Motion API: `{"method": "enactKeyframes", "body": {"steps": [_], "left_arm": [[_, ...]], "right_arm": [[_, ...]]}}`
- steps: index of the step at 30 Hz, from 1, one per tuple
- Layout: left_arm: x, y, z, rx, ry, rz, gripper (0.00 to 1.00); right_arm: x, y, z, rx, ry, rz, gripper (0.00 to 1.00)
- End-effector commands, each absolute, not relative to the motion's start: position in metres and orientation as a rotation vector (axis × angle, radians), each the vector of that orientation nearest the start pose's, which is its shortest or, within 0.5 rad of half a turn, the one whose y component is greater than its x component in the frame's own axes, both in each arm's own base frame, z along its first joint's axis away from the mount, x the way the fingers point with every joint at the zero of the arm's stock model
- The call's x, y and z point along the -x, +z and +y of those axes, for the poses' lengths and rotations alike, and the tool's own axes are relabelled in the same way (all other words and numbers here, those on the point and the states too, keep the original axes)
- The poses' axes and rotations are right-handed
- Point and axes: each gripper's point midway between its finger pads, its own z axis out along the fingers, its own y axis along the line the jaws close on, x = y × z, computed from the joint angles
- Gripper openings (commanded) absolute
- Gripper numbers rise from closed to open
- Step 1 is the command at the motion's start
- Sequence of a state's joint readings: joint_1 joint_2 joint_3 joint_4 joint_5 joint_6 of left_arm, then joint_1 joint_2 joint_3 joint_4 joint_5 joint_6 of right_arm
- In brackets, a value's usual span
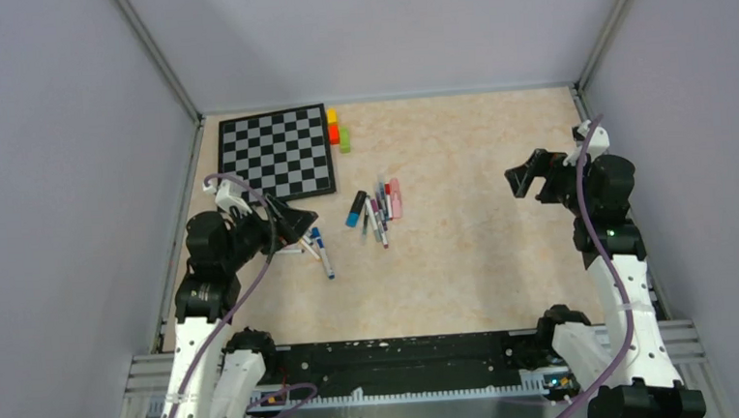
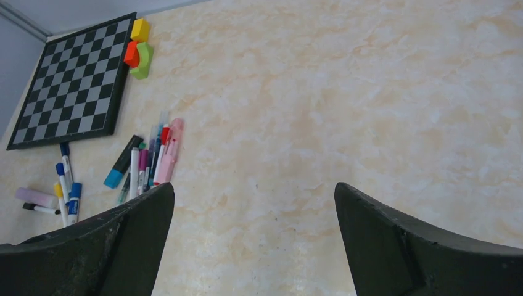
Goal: Open the pen caps
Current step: Pick up the pen from the center of the board.
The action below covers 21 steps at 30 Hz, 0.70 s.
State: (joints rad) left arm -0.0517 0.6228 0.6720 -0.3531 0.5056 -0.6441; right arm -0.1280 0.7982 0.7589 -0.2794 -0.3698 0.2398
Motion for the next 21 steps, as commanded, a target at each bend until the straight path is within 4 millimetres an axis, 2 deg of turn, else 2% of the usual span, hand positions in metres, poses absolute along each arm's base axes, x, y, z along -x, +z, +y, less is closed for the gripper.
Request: {"method": "enactKeyframes", "body": {"steps": [1, 9, 12, 15, 17, 19, 21], "left_arm": [[-0.231, 0.253, -0.122, 0.181, -0.962, 1.917, 0.99], [-0.23, 0.238, -0.126, 0.18, -0.992, 1.931, 0.99], [-0.232, 0.231, -0.128, 0.187, -1.011, 1.947, 0.99], [-0.233, 0.23, -0.129, 0.165, -1.005, 1.95, 0.99], [-0.235, 0.227, -0.128, 0.127, -0.985, 1.955, 0.99], [-0.24, 0.215, -0.123, 0.139, -0.934, 1.999, 0.99], [-0.246, 0.193, -0.11, 0.202, -0.817, 2.091, 0.99]], "right_arm": [[-0.298, 0.254, 0.035, -0.09, 0.444, 1.846, 0.99], [-0.295, 0.246, 0.049, -0.013, 0.52, 1.854, 0.99], [-0.29, 0.241, 0.059, 0.07, 0.566, 1.849, 0.99], [-0.277, 0.234, 0.08, 0.277, 0.648, 1.812, 0.99], [-0.261, 0.228, 0.098, 0.527, 0.696, 1.738, 0.99], [-0.247, 0.224, 0.106, 0.646, 0.722, 1.708, 0.99], [-0.242, 0.223, 0.106, 0.69, 0.708, 1.703, 0.99]]}}
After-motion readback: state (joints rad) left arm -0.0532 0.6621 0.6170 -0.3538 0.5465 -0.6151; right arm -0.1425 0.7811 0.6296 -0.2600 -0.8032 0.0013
